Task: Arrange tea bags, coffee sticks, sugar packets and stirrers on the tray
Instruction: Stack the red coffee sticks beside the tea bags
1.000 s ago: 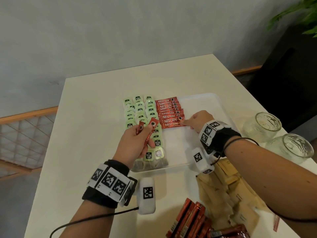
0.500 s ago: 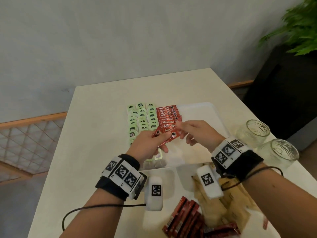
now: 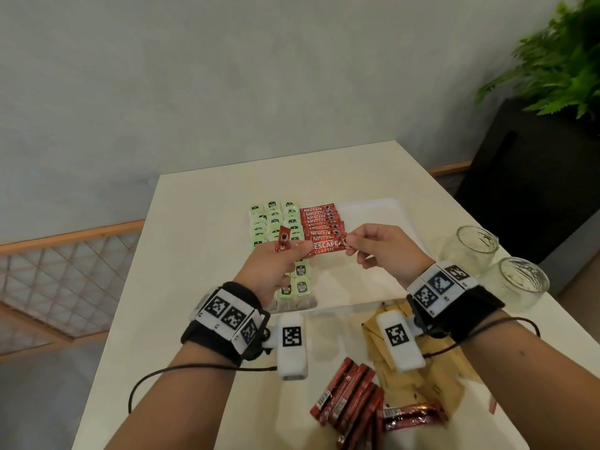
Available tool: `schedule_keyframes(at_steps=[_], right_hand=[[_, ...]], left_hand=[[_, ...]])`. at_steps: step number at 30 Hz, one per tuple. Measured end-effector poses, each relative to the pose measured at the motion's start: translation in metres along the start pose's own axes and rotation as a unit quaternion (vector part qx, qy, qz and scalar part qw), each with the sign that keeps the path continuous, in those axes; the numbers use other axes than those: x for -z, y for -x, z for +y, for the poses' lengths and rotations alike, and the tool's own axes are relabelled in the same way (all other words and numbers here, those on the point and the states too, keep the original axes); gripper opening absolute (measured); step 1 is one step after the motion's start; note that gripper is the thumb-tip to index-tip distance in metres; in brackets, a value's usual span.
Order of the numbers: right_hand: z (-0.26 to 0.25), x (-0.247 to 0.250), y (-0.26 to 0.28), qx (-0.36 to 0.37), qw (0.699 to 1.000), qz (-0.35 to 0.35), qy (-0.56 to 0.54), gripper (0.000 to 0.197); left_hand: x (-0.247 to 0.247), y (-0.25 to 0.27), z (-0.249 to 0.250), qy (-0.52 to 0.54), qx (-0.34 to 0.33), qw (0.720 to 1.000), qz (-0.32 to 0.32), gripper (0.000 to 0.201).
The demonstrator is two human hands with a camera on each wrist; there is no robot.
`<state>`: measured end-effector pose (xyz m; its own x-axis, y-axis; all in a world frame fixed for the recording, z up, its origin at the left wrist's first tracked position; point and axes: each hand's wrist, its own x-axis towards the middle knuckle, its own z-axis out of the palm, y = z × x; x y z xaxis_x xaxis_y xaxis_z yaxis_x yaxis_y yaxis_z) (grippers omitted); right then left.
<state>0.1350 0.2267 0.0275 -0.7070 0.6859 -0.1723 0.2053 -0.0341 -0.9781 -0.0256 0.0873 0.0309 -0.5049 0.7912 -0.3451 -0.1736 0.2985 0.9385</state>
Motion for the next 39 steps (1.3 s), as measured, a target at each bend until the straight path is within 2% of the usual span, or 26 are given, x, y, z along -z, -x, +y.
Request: schedule_keyframes(at_steps=[5,9,11,14,18,21,24,27,31,35,39], right_hand=[[-0.008,0.001,-0.006,-0.01,0.997,-0.017,0.07,0.006],[-0.013,-0.008,-0.013,-0.013,0.984,-0.1,0.15,0.017],[-0.014,-0.007,-0.018,-0.015,0.983,-0.102,0.151,0.022],[-0.015,0.005,-0.027,-0.018,0.988,-0.066,0.139,0.018],[-0.016,0.019,-0.041,-0.031,0.996,-0.059,0.06,0.013],[-0.01,0.024,-0.052,-0.062,0.996,-0.045,0.05,0.018],[0.014,0.028,-0.063,-0.096,0.979,-0.004,0.179,0.019],[0.035,0.026,-0.069,-0.131,0.953,0.014,0.272,0.013],[0.048,0.014,-0.079,-0.159,0.946,0.03,0.28,0.006],[0.056,0.008,-0.09,-0.156,0.939,0.076,0.296,0.021],[0.057,0.006,-0.095,-0.15,0.941,0.097,0.288,0.025]], left_hand=[[-0.008,0.003,0.002,-0.1,-0.055,0.993,0.036,0.009],[-0.018,0.004,0.001,-0.141,-0.106,0.984,0.026,0.011],[-0.018,0.0,0.0,-0.137,-0.104,0.984,0.037,0.01],[-0.013,-0.006,0.002,-0.13,-0.106,0.984,0.061,0.009],[-0.011,-0.02,0.009,-0.157,-0.14,0.974,0.083,0.01],[-0.01,-0.029,0.018,-0.152,-0.118,0.977,0.087,0.035],[-0.008,-0.038,0.023,-0.125,-0.065,0.985,0.104,0.046],[-0.005,-0.045,0.021,-0.055,-0.04,0.99,0.12,0.045],[0.001,-0.054,0.011,-0.036,-0.022,0.992,0.119,0.033],[0.005,-0.058,0.004,-0.017,-0.009,0.994,0.107,0.025],[0.007,-0.06,0.002,0.025,0.009,0.995,0.096,0.023]])
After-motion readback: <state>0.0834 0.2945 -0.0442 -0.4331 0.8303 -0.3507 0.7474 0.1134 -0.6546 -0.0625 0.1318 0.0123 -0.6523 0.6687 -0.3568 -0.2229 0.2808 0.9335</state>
